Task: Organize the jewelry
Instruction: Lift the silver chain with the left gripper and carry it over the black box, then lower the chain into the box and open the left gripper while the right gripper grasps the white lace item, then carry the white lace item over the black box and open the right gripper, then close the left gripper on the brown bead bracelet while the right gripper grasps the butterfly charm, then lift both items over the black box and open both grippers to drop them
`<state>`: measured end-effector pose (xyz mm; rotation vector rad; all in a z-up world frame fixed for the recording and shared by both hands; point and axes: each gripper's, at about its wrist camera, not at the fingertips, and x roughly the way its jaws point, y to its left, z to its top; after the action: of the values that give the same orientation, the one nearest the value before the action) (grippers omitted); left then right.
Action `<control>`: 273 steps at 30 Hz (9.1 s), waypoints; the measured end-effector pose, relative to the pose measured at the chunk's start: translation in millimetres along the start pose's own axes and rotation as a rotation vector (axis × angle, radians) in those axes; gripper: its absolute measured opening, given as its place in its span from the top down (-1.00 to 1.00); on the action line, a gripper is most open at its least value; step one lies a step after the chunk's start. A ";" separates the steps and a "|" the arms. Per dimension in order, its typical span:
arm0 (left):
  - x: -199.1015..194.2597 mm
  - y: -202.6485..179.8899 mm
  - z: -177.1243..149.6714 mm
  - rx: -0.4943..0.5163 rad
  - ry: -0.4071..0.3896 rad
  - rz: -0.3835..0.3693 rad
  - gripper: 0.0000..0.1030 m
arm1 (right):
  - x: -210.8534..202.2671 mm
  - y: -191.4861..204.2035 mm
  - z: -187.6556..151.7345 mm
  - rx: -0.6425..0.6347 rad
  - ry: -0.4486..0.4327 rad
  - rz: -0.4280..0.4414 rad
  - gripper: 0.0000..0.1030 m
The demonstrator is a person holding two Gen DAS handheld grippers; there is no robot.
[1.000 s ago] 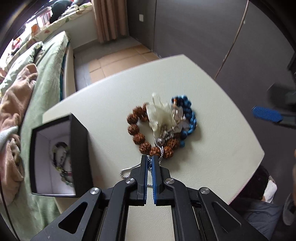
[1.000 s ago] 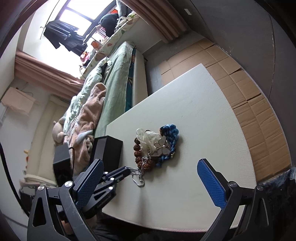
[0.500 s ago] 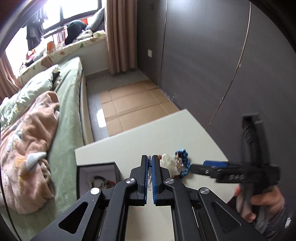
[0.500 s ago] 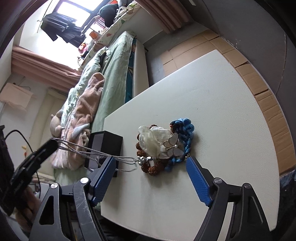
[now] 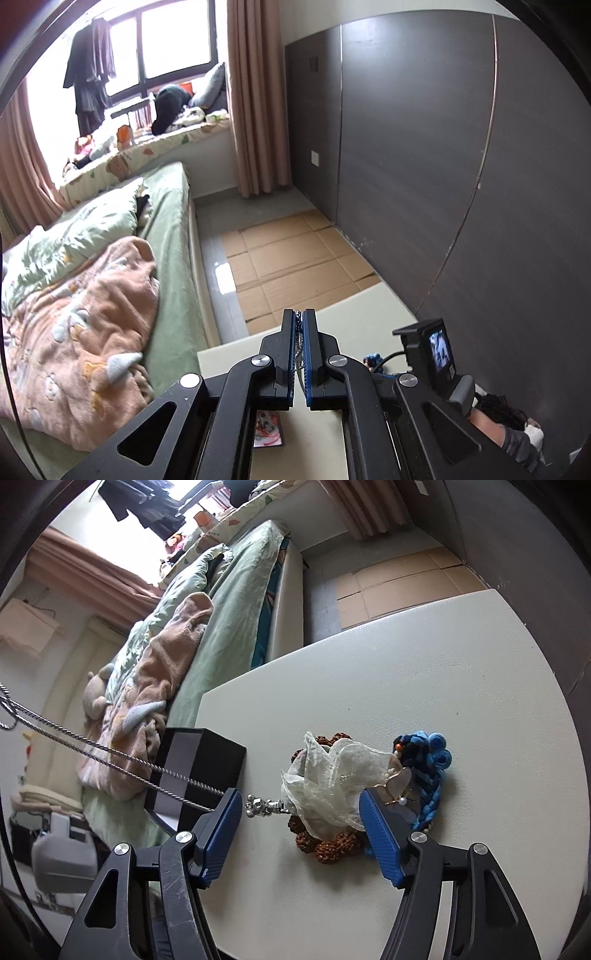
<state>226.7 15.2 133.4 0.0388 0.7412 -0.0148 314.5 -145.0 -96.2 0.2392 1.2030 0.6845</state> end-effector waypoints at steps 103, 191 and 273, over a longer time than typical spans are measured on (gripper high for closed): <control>81.2 164.6 -149.9 -0.548 0.036 -0.027 -0.81 | 11.5 130.4 0.0 -0.113 -0.136 0.109 -0.56; 207.2 -32.6 -154.8 -0.160 0.351 -0.112 0.33 | -46.4 -59.4 5.7 0.164 -0.094 -0.018 0.37; 93.0 131.6 -140.4 -0.547 0.028 -0.265 0.57 | 11.9 68.4 -1.7 0.070 -0.127 0.202 -0.79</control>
<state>204.1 152.5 -29.0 -0.5824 0.7539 -0.0641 290.7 -85.0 -70.7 0.4611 1.0915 0.7907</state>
